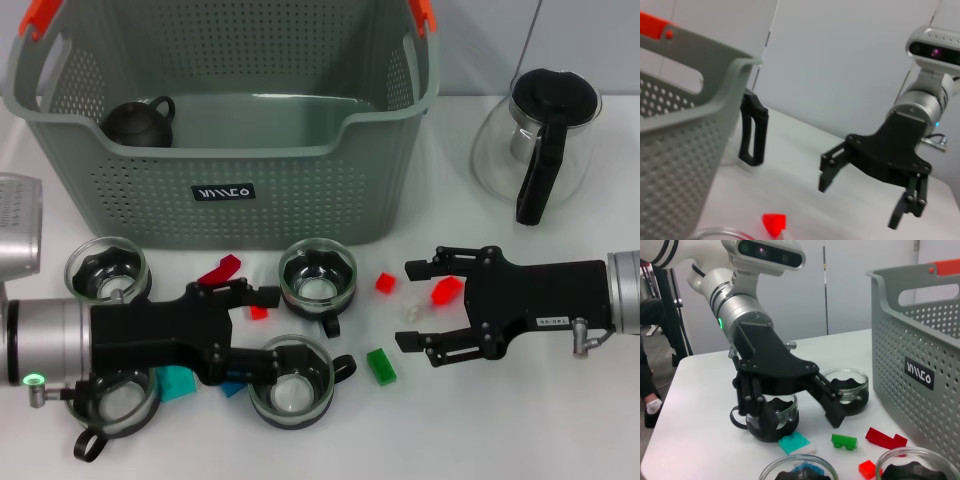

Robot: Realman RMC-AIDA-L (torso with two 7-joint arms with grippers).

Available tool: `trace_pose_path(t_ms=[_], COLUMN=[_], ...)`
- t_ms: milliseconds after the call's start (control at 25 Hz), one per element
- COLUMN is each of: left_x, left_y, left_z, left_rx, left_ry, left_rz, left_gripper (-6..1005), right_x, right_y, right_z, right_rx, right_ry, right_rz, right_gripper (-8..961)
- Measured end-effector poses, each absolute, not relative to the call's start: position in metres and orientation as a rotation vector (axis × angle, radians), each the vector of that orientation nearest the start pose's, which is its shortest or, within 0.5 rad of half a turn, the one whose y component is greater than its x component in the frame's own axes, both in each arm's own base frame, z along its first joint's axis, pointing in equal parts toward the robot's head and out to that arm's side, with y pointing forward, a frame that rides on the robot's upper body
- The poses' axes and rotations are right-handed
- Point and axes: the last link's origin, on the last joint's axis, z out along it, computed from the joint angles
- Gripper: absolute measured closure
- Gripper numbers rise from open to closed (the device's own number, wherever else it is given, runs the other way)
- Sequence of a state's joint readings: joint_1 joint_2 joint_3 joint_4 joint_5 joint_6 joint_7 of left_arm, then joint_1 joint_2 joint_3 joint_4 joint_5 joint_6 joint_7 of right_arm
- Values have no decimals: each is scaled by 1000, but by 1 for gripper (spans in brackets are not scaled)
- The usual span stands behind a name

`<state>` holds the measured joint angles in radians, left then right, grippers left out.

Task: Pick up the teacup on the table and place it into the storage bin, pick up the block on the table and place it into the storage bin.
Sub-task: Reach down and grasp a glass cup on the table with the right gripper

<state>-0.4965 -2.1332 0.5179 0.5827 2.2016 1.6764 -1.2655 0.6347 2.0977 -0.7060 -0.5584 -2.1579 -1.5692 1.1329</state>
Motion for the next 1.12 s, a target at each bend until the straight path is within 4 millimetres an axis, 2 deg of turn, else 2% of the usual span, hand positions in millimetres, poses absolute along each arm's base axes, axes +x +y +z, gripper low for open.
trace_pose_path(t_ms=[320,1120], left_x=[-273,-271], left_y=[283,289], left_z=[-42,-41], left_rx=[-2849,-2839], left_ry=[-760,-691], left_rz=[-741,-739], left_gripper=[97,97], right_x=[237,241], right_y=[330,330], right_z=[-36,-36], right_rx=[-2942,-2945], right_ry=[311,286], right_rz=[611,574], right_gripper=[37,36])
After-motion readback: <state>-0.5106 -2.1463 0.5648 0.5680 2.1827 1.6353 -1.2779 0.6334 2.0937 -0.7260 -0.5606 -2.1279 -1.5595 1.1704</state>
